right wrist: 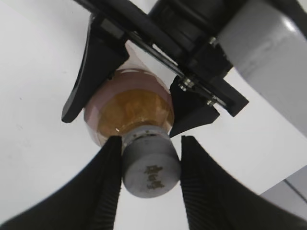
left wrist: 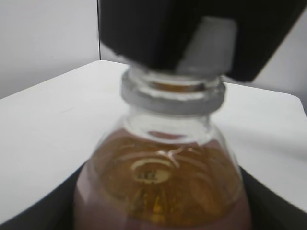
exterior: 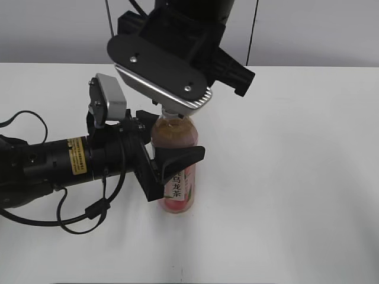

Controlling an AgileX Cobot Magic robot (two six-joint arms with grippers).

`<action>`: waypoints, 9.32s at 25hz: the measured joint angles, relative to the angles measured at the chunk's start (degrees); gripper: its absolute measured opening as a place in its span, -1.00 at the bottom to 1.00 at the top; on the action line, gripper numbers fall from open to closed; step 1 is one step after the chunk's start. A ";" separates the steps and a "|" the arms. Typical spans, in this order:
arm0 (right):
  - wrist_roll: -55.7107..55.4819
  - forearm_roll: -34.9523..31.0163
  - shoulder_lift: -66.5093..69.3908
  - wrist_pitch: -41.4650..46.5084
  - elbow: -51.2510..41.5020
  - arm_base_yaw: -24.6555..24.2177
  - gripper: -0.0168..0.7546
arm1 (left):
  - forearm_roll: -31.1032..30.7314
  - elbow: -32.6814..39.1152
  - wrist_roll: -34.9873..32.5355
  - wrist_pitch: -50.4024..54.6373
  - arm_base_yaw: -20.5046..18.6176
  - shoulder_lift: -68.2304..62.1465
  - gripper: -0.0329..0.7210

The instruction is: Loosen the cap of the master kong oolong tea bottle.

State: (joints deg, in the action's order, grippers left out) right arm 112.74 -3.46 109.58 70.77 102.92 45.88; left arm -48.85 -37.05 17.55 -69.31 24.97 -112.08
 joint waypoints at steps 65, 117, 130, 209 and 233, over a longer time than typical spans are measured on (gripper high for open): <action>2.43 10.06 -4.64 -0.77 -0.57 -5.03 -0.25 | 1.20 -0.30 0.07 0.32 0.06 -0.07 0.27; -104.73 -1.34 -33.22 -0.88 -44.35 -31.19 0.42 | 1.55 -0.30 0.07 0.19 0.06 -0.07 0.52; -104.26 -1.24 -72.99 -0.67 -65.18 -31.19 0.42 | 1.53 -0.30 4.70 0.12 0.06 7.69 0.60; -102.61 -0.05 -92.00 -7.47 -73.45 -32.58 0.40 | 48.27 4.99 -22.94 128.14 1.11 105.00 0.60; -102.61 -0.32 -109.92 -7.87 -73.44 -42.33 0.40 | 48.13 5.26 -22.94 128.08 -25.39 112.42 0.60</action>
State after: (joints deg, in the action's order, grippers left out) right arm 10.13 -3.77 -0.34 62.90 29.48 3.55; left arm -0.72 -31.78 -5.39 58.77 -0.42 0.33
